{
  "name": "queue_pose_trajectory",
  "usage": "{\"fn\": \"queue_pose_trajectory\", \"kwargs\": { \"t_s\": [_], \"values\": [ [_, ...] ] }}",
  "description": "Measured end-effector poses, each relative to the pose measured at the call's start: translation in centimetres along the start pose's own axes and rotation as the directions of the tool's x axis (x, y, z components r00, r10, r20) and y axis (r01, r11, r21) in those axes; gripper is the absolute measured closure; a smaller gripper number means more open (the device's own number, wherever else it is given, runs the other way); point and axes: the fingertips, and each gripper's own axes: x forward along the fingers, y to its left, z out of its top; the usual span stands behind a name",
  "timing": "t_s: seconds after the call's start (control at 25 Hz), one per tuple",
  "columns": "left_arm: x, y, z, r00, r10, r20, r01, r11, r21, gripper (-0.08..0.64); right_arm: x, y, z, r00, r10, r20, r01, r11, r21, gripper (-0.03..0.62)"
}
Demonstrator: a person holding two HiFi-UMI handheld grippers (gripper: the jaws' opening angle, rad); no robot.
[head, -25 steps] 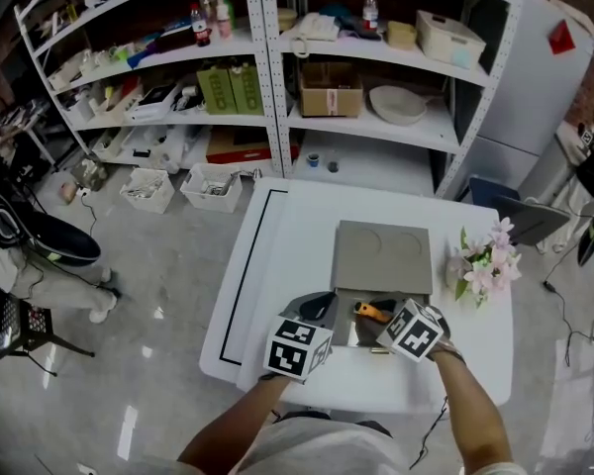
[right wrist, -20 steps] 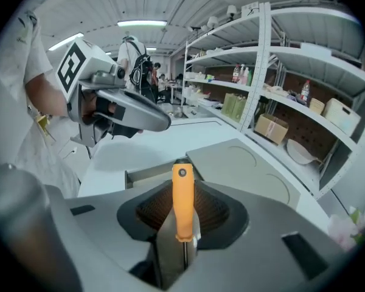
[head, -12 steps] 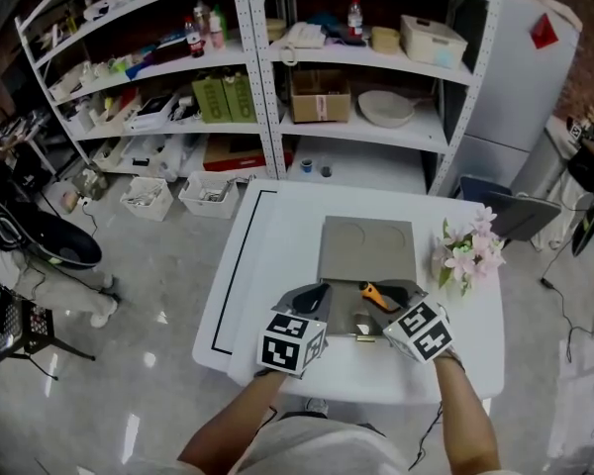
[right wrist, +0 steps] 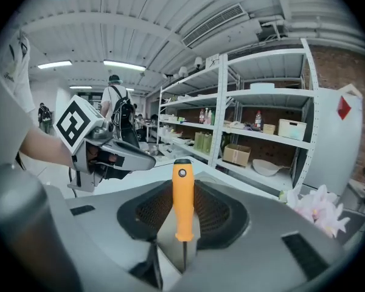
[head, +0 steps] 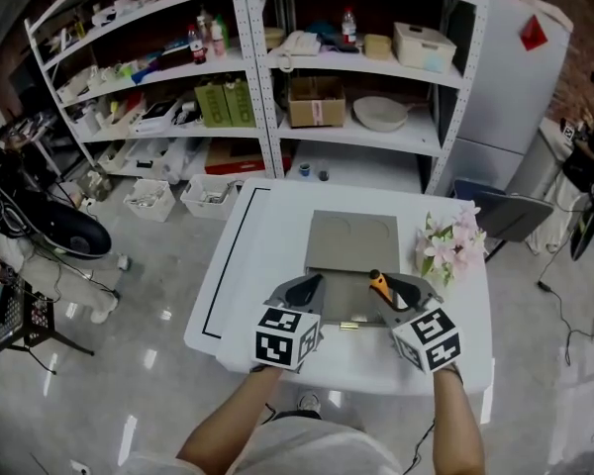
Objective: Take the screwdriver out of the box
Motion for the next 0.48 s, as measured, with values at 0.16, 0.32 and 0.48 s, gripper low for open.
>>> {"fn": "queue_pose_trajectory", "kwargs": {
  "t_s": [0.16, 0.32, 0.48],
  "values": [
    [-0.5, -1.5, 0.0, 1.0, 0.016, 0.017, -0.016, 1.0, 0.004, 0.557, -2.6, -0.8, -0.1, 0.997, -0.059, 0.05, 0.057, 0.997, 0.049, 0.48],
    [-1.1, -2.5, -0.1, 0.999, 0.032, 0.027, -0.033, 0.999, 0.02, 0.557, -4.7, -1.7, -0.5, 0.99, -0.107, 0.093, 0.096, 0.989, 0.114, 0.48],
    [-1.6, -3.1, -0.3, 0.998, 0.056, 0.031, -0.057, 0.998, 0.022, 0.557, -6.6, -2.5, -0.6, 0.979, -0.149, 0.14, 0.119, 0.972, 0.202, 0.48]
  ]
}}
